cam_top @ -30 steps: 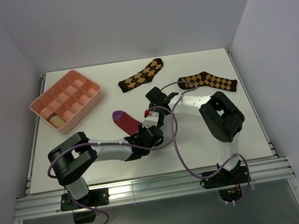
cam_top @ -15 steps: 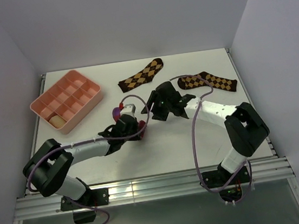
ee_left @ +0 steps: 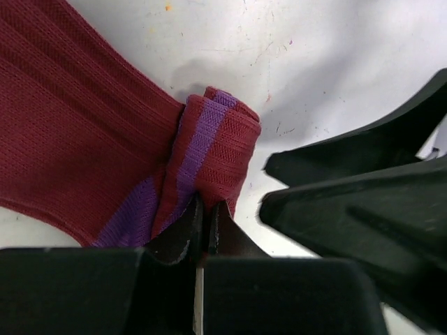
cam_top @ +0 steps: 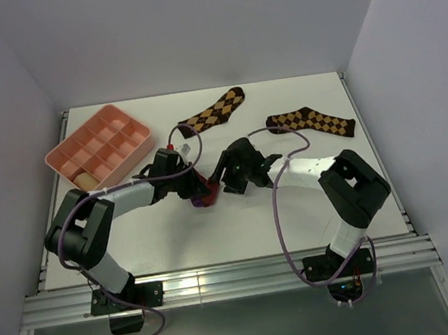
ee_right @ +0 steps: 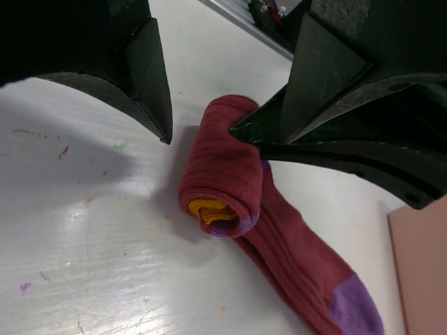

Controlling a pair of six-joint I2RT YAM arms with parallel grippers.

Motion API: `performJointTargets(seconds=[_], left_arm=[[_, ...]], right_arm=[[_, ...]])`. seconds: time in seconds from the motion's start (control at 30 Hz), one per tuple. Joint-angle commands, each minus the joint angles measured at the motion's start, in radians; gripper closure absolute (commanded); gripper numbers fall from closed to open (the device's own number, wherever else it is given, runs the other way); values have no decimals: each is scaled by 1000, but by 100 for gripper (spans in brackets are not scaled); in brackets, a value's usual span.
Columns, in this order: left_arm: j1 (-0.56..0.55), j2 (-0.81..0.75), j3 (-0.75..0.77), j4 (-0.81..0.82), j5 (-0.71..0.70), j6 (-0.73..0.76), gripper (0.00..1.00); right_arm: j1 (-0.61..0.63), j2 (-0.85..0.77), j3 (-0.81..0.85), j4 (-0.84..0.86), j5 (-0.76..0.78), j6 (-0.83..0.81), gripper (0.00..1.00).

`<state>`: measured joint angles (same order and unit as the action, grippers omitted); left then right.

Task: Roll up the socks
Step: Roll the sock at the center of the board.

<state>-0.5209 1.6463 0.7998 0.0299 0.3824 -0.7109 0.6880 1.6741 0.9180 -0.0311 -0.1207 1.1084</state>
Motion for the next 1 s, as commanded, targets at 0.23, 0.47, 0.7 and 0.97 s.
performJointTargets(seconds=[0.23, 0.47, 0.7, 0.97], left_arm=[[38, 102, 114, -173, 125, 59, 99], [41, 124, 141, -186, 145, 62, 99], [41, 130, 147, -200, 144, 73, 99], [44, -58, 122, -171, -72, 74, 62]], right_arm=[[35, 99, 44, 65, 50, 67, 34], [35, 150, 39, 94, 73, 110, 37], [35, 185, 64, 100, 61, 119, 45], [22, 179, 65, -16, 47, 117, 100]])
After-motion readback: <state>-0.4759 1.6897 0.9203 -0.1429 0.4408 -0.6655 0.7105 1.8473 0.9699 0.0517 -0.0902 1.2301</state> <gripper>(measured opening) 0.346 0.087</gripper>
